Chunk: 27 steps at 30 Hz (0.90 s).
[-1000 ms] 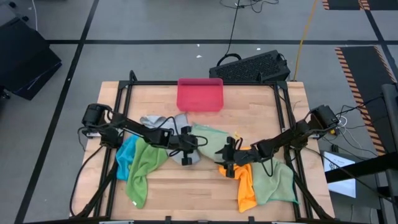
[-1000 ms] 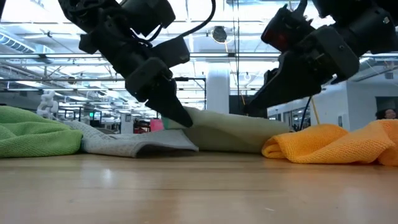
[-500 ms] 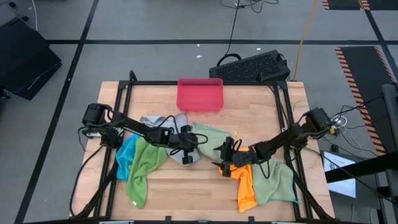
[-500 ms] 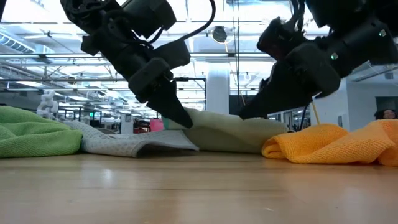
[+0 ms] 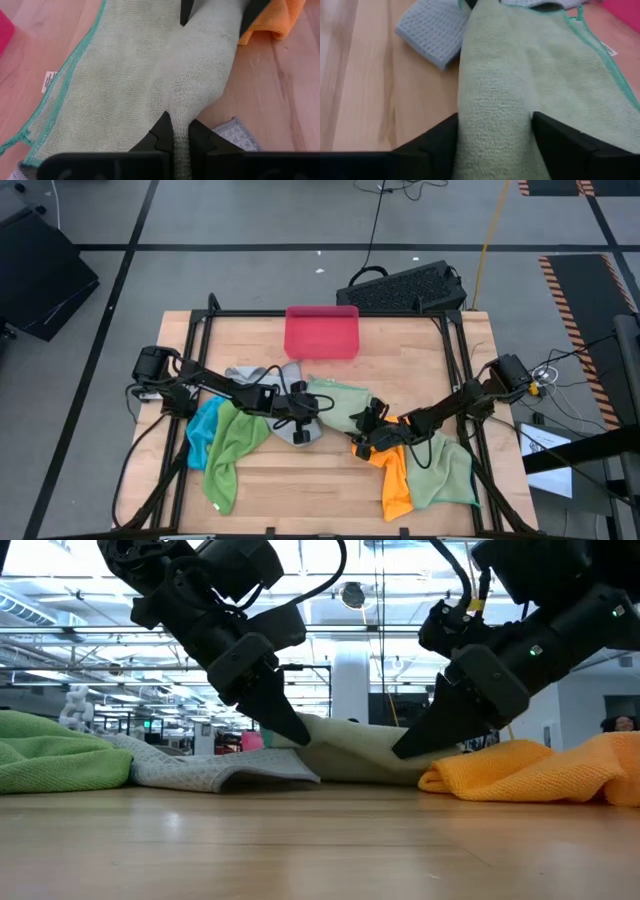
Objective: Fold microfiber towels
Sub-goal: Fold the top light green towel
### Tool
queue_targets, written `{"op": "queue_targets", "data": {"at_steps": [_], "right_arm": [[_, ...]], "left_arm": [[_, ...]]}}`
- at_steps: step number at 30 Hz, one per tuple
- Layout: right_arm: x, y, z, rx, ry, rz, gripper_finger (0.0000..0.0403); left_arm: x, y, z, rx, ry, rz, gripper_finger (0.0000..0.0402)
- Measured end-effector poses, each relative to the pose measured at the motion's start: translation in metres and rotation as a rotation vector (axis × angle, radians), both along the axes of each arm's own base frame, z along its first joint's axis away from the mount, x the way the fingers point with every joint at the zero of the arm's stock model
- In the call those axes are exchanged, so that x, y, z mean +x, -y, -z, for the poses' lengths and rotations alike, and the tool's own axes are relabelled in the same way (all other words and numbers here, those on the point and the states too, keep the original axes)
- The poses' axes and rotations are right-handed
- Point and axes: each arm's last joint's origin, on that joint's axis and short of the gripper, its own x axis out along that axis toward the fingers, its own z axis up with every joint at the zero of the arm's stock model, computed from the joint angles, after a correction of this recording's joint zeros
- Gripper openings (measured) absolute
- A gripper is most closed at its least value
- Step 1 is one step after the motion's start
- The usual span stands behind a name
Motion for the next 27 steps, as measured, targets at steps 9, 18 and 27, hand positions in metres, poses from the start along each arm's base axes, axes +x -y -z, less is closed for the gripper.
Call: {"op": "queue_targets", "data": {"at_steps": [9, 18, 27], "right_arm": [[-0.001, 0.004, 0.002, -0.012, -0.031, 0.009, 0.0045], [-0.001, 0.015, -0.014, -0.054, -0.018, 0.003, 0.0028], [-0.002, 0.031, -0.025, -0.098, -0.053, -0.012, 0.0011]], "left_arm": [[0.000, 0.000, 0.000, 0.002, 0.000, 0.003, 0.0017], [-0.006, 0.000, -0.023, -0.001, 0.056, 0.005, 0.0115], [-0.015, 0.004, -0.044, 0.085, 0.091, 0.030, 0.0194]]}}
